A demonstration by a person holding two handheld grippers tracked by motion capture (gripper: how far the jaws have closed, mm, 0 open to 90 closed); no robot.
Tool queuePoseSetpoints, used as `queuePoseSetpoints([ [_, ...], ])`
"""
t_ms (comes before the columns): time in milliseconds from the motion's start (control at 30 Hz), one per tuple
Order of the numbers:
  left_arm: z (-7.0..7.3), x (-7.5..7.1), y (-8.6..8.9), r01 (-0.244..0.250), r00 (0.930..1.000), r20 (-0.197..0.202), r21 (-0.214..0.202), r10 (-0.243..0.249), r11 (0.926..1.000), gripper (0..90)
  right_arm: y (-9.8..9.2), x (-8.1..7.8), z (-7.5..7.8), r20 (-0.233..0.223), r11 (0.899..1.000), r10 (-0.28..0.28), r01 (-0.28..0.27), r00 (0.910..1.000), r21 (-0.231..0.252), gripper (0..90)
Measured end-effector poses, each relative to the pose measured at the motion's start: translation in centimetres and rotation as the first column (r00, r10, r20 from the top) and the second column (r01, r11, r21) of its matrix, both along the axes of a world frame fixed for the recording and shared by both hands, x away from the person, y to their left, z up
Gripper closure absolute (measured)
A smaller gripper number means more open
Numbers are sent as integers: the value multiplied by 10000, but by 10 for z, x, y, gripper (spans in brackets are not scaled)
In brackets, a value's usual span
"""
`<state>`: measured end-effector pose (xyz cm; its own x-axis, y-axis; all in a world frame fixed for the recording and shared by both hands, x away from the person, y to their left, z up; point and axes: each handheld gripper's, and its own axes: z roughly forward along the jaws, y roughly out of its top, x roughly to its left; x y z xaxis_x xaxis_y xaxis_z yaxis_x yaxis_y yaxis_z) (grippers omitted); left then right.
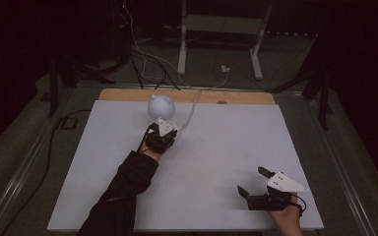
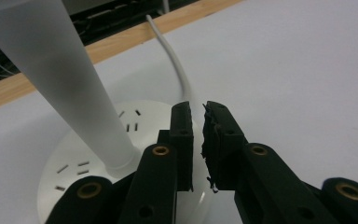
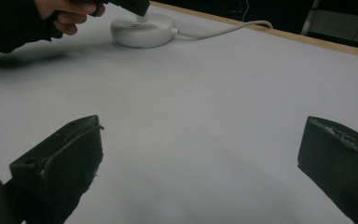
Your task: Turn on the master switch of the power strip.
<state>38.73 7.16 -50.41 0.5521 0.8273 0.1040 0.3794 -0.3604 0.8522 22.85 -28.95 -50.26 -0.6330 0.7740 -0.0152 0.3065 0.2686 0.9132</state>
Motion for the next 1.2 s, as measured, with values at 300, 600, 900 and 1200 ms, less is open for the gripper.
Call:
queuePoseSetpoints([
  [300,-7,2,-7,82,9977,660,917,-143,9958,900,0,0,0,-7,10000,0,0,10000,22,0],
  [600,-15,7,-12,-190,9966,827,1532,64,9880,900,0,0,0,-8,10000,26,-26,10000,11,0],
  [900,-20,10,-16,-382,9963,824,1926,227,9805,900,0,0,0,-6,10000,21,-21,10000,24,0],
  [1200,-19,10,-18,-432,9957,901,2260,233,9732,900,0,0,0,-30,10000,23,-23,10000,-24,0],
])
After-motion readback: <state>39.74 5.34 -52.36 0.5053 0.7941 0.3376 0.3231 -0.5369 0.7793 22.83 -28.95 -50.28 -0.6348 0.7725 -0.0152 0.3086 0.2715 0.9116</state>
